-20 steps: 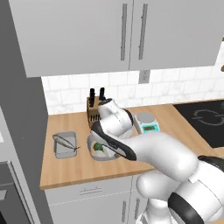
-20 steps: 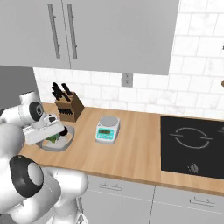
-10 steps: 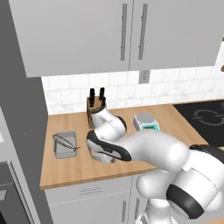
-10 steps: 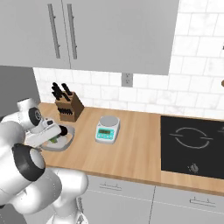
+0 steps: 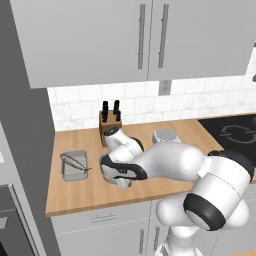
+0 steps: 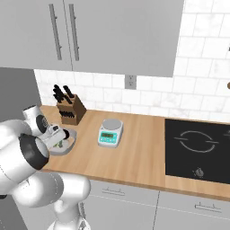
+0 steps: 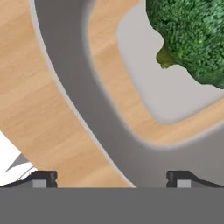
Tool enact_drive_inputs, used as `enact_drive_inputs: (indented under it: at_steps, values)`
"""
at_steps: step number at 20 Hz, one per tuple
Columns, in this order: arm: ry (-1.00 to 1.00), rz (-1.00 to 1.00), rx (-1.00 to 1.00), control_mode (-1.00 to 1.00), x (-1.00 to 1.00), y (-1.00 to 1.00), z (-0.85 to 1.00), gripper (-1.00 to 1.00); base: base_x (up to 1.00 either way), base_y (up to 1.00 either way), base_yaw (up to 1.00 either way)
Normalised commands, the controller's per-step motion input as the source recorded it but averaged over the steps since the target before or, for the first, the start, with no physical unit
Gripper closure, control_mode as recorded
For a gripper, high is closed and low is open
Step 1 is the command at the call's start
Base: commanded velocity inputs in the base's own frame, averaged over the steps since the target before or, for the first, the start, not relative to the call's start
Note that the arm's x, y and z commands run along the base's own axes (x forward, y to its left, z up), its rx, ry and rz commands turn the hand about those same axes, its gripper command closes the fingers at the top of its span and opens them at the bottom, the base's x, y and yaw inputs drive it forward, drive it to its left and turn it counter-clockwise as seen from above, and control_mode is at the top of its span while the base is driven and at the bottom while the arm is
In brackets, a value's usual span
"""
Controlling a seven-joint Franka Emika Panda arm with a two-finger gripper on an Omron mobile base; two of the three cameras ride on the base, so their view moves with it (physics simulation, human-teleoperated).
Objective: Take the meat container that has the fish and place it on the second highest rack of the freezer. Then take the vegetable container that has the broccoli and avocado and place it on the highest rack of the freezer.
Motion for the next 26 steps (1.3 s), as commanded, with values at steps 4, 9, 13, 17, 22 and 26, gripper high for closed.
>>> enact_drive_inputs:
  at_steps: [4, 9, 13, 17, 22, 26]
  values:
    - [0.00, 0.10, 0.00, -1.00, 0.00, 0.00, -0.32, 1.00, 0.00, 0.00, 0.00]
    - [0.00, 0.04, 0.00, -1.00, 0.00, 0.00, -0.22, 1.00, 0.00, 0.00, 0.00]
    - [-0.01, 0.00, 0.00, -1.00, 0.00, 0.00, -0.05, 1.00, 0.00, 0.00, 0.00]
    - [-0.10, 0.00, 0.03, -1.00, -0.25, 0.00, 0.45, 1.00, 0.00, 0.00, 0.00]
    - [-0.26, 0.01, 0.00, -1.00, -0.57, -0.05, 0.98, 1.00, 0.00, 0.00, 0.00]
    - [-0.36, 0.00, -0.01, -1.00, -0.74, -0.22, 1.00, 1.00, 0.00, 0.00, 0.00]
